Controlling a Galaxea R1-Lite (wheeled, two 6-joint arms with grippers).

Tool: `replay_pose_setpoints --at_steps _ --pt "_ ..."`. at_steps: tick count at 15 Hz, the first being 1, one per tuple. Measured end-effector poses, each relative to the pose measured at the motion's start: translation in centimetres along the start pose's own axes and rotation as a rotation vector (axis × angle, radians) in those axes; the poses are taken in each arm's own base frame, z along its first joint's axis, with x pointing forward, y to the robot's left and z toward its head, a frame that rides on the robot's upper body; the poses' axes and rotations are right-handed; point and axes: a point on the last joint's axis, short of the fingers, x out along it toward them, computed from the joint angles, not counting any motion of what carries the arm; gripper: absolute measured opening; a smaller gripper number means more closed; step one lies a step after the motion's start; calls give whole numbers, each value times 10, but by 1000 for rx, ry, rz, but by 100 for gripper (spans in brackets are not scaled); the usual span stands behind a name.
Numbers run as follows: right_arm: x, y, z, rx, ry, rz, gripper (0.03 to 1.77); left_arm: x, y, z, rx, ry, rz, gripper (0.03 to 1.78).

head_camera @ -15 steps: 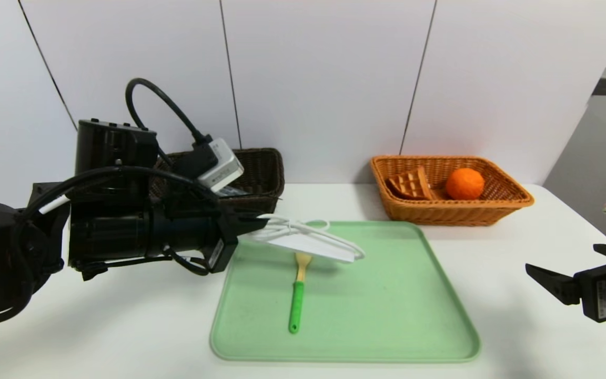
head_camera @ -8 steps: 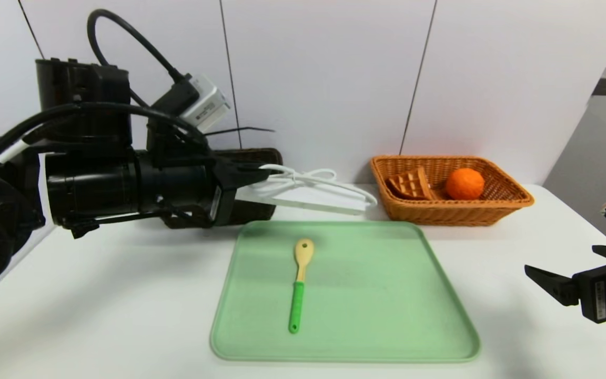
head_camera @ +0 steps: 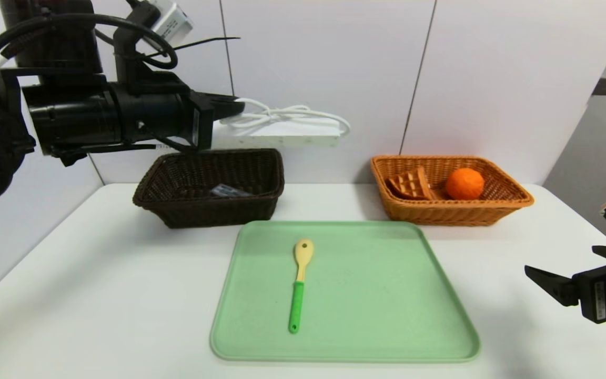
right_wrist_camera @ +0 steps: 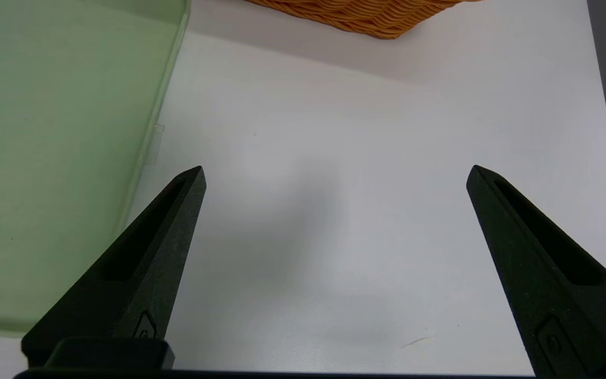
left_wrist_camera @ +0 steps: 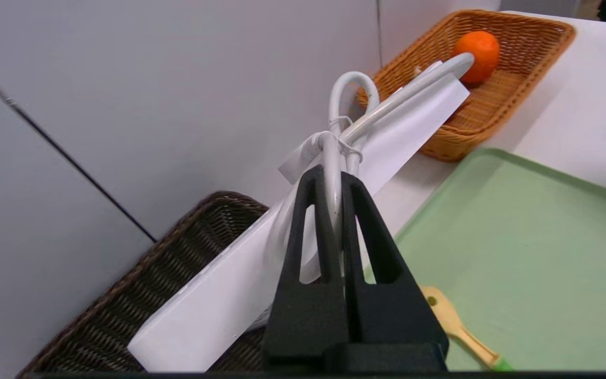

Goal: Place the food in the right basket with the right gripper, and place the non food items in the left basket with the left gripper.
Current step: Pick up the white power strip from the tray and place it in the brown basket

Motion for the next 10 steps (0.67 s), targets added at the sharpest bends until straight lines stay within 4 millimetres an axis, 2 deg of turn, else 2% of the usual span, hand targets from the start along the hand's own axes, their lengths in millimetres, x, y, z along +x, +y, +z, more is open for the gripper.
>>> replay_pose_setpoints --at_steps 2,6,10 --pt "0 0 0 0 0 0 171 2 19 -8 -8 25 48 8" --pt "0 0 2 1 -5 0 171 8 52 -36 -36 95 126 8" --pt "0 -1 6 4 -28 -5 171 9 74 -60 -63 151 177 8"
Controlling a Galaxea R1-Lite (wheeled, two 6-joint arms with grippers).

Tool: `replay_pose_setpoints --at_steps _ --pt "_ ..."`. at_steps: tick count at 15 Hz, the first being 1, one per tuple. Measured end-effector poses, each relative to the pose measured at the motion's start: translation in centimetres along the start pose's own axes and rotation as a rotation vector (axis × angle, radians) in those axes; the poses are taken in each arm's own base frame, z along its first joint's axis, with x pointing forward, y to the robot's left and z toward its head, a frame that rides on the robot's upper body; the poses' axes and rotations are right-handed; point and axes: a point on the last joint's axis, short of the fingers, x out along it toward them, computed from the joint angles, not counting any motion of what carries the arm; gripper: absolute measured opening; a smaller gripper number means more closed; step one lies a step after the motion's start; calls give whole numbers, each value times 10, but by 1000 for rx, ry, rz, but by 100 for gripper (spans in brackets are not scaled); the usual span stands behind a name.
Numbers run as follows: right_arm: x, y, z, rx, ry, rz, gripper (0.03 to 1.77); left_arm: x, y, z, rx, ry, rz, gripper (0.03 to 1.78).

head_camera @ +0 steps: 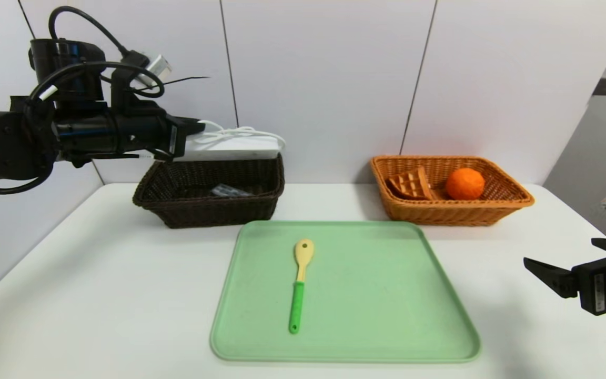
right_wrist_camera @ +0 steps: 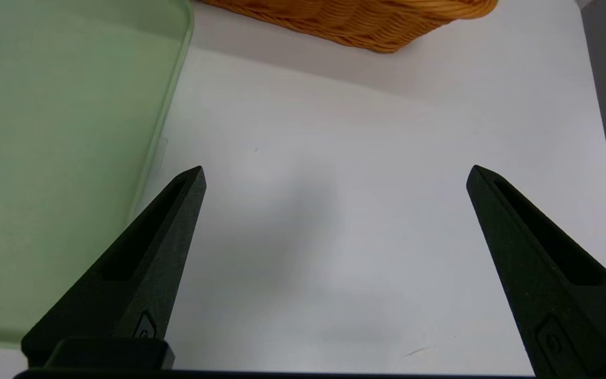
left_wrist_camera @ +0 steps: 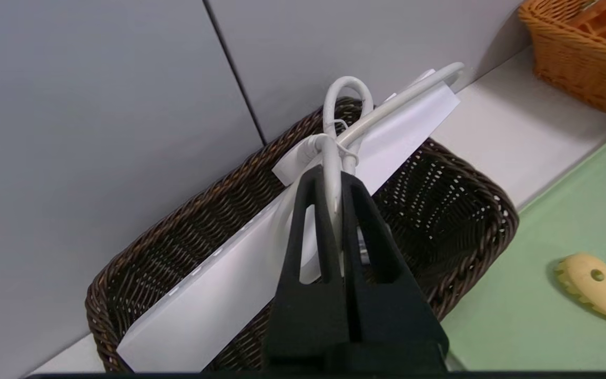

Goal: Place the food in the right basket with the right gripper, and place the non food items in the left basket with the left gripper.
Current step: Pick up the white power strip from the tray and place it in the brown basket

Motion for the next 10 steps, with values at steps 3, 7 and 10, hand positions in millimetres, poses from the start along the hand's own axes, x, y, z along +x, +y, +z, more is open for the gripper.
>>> replay_pose_setpoints --at_steps 3,7,10 --pt "4 -3 17 11 -98 -23 171 4 7 -9 -16 24 12 8" --pt "9 -5 28 14 -139 -30 171 9 10 -18 -30 48 24 8" --pt "10 -5 28 14 -137 -30 171 15 12 -26 -36 71 24 8"
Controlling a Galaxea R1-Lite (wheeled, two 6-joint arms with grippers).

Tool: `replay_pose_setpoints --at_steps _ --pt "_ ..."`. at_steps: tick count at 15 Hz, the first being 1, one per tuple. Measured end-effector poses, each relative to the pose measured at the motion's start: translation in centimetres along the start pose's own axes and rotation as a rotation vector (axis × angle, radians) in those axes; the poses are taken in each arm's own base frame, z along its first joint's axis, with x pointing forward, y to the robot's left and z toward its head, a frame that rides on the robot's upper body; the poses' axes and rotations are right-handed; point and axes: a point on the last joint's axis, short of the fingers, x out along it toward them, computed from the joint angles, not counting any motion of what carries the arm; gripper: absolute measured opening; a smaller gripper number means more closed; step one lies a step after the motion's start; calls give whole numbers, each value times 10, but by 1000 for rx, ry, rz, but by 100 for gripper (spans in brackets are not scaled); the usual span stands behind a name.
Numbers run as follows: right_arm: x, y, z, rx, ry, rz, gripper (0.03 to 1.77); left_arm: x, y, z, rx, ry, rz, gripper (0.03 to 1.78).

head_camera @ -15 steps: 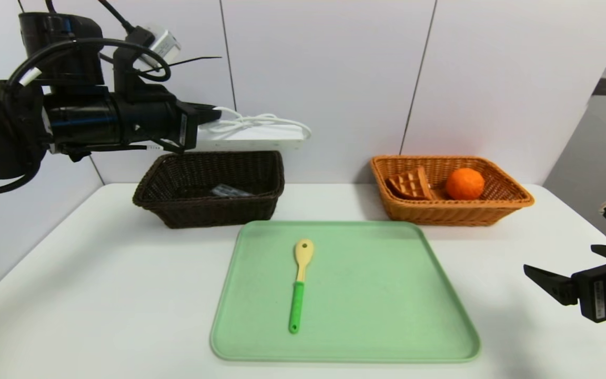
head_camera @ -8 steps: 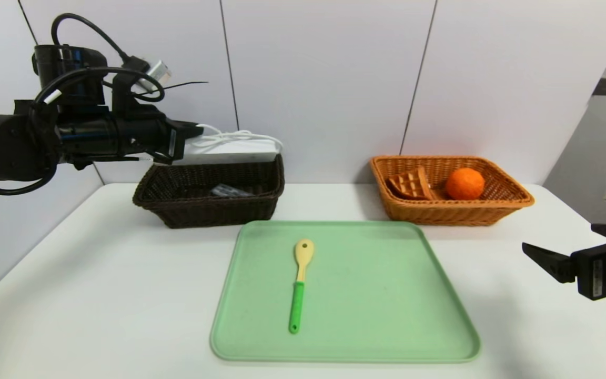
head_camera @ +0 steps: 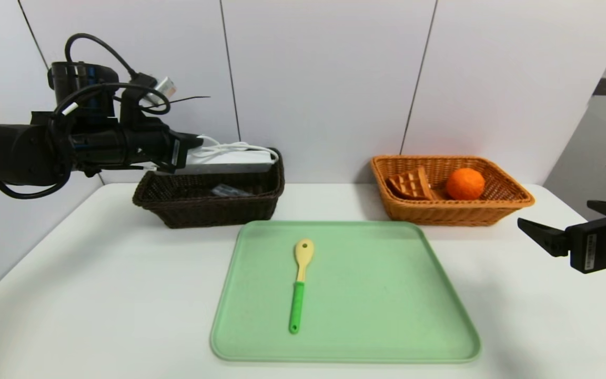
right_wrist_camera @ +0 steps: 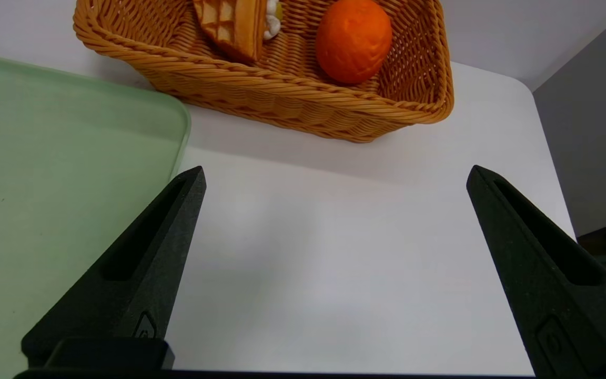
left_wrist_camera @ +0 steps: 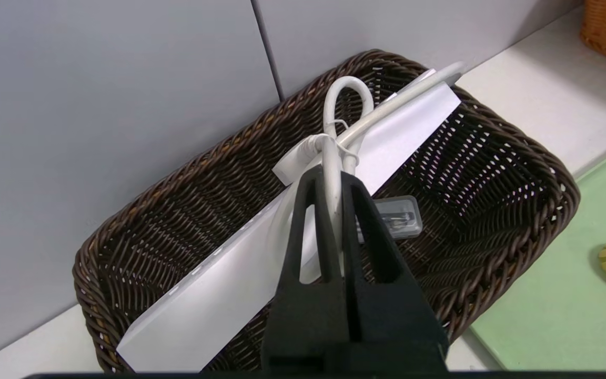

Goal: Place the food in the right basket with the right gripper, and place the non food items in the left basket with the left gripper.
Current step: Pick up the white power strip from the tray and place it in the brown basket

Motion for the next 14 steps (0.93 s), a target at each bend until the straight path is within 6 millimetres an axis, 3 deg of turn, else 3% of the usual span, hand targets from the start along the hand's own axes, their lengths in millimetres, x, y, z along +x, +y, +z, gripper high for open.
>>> replay_pose_setpoints --at_steps 13,14 --pt "2 1 -3 -2 14 5 171 17 4 -20 -10 35 63 8" --pt "2 1 -3 -1 15 5 171 17 4 -20 -9 34 64 22"
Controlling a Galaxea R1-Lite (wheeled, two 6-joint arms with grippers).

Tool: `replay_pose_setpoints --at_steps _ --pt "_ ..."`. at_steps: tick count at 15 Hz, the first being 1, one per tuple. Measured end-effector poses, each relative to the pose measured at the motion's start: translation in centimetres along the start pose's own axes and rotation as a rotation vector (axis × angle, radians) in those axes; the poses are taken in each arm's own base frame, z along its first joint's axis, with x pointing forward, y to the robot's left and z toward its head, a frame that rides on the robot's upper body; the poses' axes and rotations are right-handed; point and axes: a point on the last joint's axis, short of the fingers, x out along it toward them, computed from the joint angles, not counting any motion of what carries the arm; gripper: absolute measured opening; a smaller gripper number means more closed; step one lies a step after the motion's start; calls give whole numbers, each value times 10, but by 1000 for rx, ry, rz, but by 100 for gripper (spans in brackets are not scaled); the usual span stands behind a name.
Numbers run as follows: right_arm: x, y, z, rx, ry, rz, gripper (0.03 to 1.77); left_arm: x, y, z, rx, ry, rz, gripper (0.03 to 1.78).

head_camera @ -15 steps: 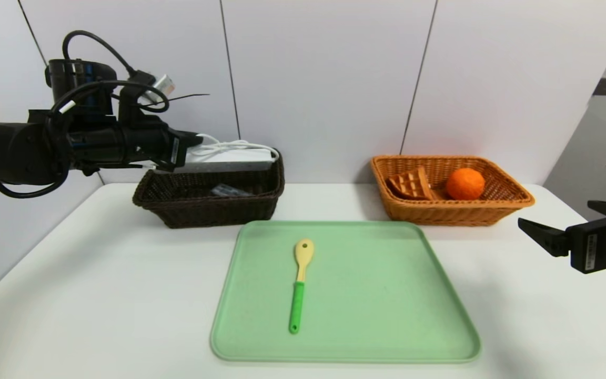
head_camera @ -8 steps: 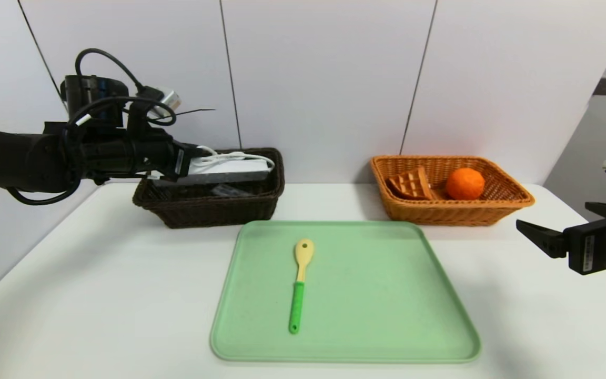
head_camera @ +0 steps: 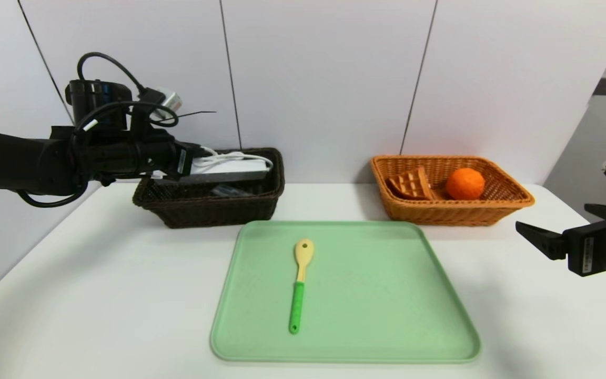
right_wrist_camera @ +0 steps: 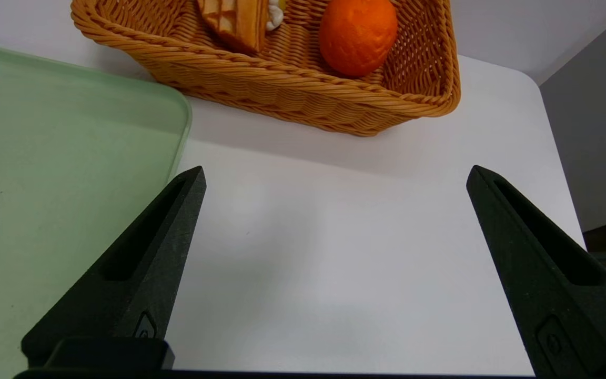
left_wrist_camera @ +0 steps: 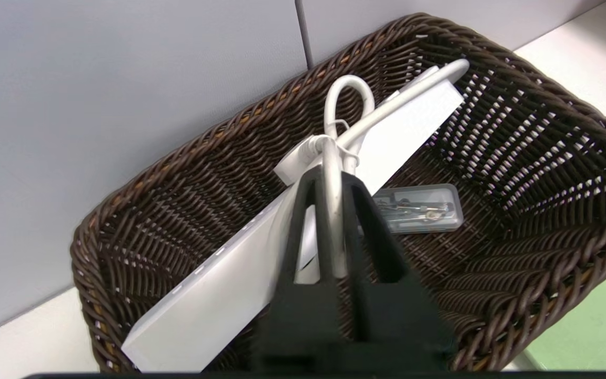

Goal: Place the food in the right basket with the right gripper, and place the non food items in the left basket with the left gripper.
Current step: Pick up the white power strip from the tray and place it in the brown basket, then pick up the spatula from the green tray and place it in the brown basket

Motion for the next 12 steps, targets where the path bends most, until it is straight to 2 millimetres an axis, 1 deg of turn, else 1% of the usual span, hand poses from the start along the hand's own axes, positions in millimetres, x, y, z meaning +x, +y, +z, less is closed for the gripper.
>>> replay_pose_setpoints --at_steps 2,5,7,9,11,12 --pt "0 0 0 -1 0 0 171 0 0 1 -2 -11 7 56" --pt "0 0 0 -1 1 1 171 2 3 4 2 -62 21 93" --pt "0 0 0 -1 2 0 171 0 4 6 7 -84 27 110" --pt "0 0 -1 -1 2 1 171 -6 3 14 15 -114 26 124" --pt "-1 2 -1 -4 1 9 171 -16 -8 29 28 -159 -6 135" --pt "-1 3 -1 -6 3 15 171 -22 -20 37 34 -180 -36 139"
